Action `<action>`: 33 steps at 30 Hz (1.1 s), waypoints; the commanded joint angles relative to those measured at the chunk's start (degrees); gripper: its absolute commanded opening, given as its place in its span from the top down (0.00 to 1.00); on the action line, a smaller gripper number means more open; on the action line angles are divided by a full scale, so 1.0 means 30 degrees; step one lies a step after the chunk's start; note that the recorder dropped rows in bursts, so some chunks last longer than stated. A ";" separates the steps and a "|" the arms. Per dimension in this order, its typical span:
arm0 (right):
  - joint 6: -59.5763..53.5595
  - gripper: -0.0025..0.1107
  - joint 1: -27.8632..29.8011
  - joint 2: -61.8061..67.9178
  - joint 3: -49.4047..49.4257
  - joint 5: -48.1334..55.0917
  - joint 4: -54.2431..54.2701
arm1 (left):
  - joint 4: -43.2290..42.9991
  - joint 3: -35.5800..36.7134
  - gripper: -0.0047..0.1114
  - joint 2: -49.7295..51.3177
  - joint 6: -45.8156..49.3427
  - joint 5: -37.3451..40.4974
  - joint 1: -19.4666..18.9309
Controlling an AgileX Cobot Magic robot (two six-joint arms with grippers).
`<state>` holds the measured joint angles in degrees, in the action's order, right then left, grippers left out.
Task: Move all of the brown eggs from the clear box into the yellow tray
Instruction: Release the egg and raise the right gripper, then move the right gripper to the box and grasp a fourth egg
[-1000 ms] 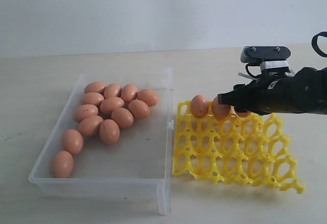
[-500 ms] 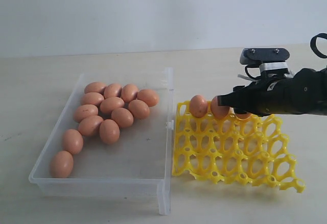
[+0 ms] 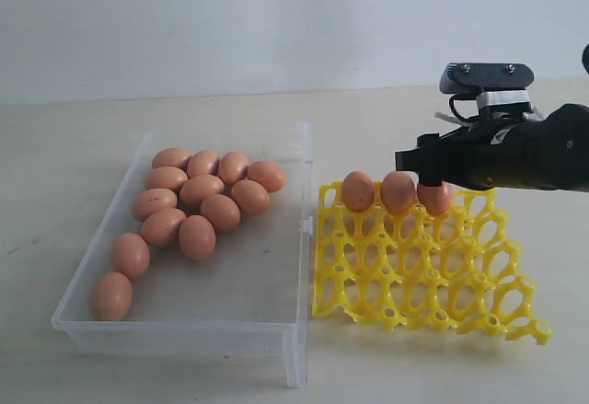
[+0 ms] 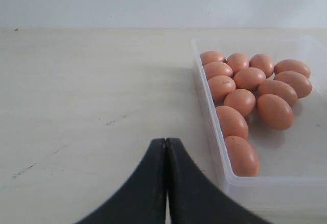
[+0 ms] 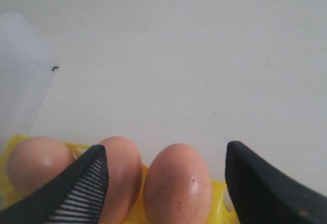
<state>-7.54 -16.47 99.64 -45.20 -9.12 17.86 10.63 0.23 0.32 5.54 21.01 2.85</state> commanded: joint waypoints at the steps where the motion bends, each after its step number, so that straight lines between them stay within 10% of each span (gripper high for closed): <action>1: 0.0029 0.41 0.0096 -0.0809 0.0080 -0.0065 -0.0125 | 0.0046 -0.0077 0.96 -0.0107 0.0041 -0.0074 -0.0022; 7: 0.0074 0.43 -0.1238 -0.2017 -0.0195 0.0539 -0.0006 | 0.0046 -0.0077 0.96 -0.0107 0.0041 -0.0074 -0.0022; 14: -0.0505 0.69 -0.5748 -0.0817 -0.5845 0.8799 0.0090 | 0.0046 -0.0077 0.96 -0.0107 0.0041 -0.0074 -0.0022; 19: -0.1991 0.51 -0.8238 0.4520 -1.3279 1.3811 0.1496 | 0.0046 -0.0077 0.96 -0.0107 0.0041 -0.0074 -0.0022; 33: 0.1800 0.51 -0.8923 1.3523 -2.5296 2.2627 -0.0688 | 0.0046 -0.0077 0.96 -0.0107 0.0041 -0.0074 -0.0022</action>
<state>-4.16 -43.17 139.10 -118.83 56.54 16.73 10.63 0.23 0.32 5.54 21.01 2.85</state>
